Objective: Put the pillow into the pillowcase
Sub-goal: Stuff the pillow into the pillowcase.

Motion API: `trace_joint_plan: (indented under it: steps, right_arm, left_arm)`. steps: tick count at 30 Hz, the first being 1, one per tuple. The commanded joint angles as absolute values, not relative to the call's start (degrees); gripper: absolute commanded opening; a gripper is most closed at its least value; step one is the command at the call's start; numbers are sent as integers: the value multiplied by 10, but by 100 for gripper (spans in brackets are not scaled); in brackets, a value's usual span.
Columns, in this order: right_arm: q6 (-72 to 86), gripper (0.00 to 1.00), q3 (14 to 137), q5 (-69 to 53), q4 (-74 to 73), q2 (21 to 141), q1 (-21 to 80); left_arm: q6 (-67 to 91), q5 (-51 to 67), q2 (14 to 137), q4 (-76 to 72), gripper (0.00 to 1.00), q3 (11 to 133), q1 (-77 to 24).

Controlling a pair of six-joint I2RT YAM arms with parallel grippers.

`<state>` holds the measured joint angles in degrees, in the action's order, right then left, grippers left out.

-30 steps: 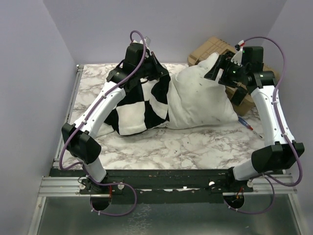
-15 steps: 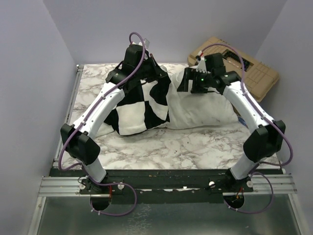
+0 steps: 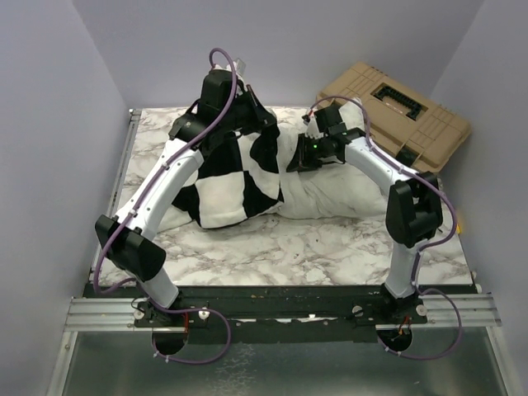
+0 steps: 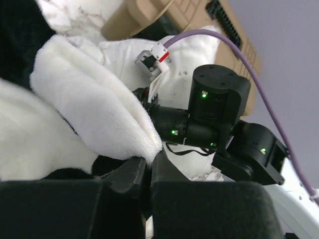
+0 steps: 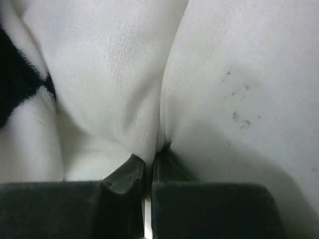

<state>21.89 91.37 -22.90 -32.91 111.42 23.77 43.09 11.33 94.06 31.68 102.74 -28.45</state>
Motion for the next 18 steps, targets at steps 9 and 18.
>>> trace_joint_plan:
  steps: [9,18]
  right_arm:
    - [626,0,847,-541,105,964,143]
    - [740,0,753,-520,273,950,173]
  left_arm:
    - [431,222,1023,300,0,1244,-285]
    - [504,283,1143,252,0,1407,-380]
